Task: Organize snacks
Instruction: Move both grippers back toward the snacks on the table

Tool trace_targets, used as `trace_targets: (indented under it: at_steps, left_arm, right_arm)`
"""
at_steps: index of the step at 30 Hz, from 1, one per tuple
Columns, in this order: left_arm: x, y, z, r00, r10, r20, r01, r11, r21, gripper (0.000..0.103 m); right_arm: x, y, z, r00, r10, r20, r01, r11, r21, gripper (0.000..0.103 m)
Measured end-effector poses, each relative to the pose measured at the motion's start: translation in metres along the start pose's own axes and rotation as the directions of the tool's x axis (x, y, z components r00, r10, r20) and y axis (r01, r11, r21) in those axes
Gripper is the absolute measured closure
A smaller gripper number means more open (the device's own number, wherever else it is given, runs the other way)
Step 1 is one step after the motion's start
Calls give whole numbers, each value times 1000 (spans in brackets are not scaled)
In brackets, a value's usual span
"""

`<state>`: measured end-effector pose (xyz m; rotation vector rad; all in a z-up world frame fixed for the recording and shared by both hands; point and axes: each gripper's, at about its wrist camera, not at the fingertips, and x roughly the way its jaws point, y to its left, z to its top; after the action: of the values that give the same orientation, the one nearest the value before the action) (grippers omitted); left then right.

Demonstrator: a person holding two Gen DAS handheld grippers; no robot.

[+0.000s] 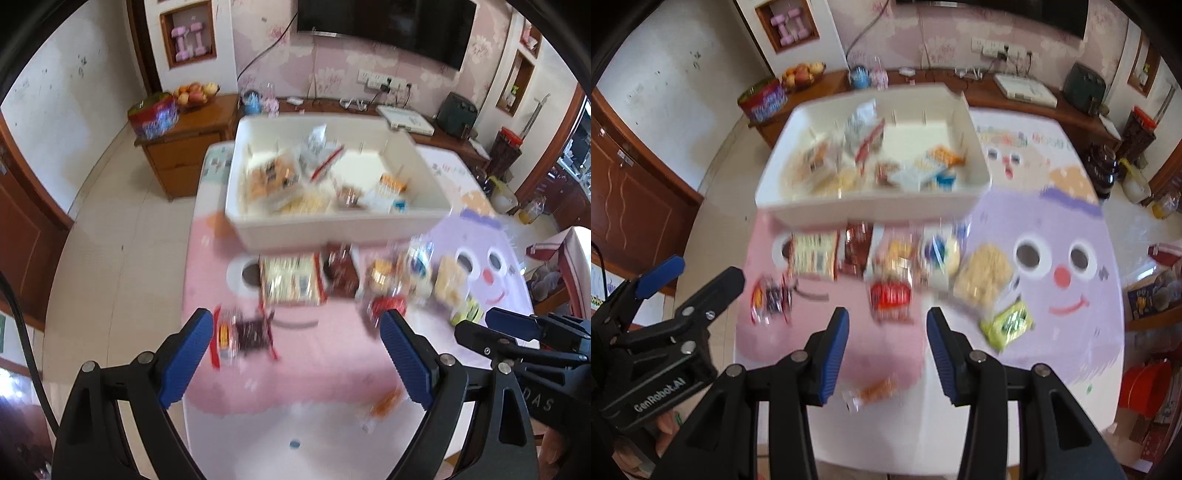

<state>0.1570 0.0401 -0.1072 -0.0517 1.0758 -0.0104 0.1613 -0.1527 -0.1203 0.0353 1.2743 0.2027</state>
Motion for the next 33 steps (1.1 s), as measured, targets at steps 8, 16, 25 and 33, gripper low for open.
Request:
trace_targets:
  at_steps: [8,16,25,33]
  left_arm:
    - [26,17,-63,996,26,-90,-29,999,-38,12]
    - [40,36,-92,989,62,-132,-71,995,-71,12]
    - [50,60,-92,986,81,-147,-99,988,-122,12]
    - [76,84,-67,985,39,-167,-75,974,-212,12]
  right_arm:
    - [61,-11,-46,986,27,-165,-14,997,78,59]
    - [115,-4,-81,943,126,-307,-79,984,161,59]
    - [139,13,-75,942,112,-316,-66,986,154,58]
    - [149,43,-69,966,-46,-256,39,999,-32,81]
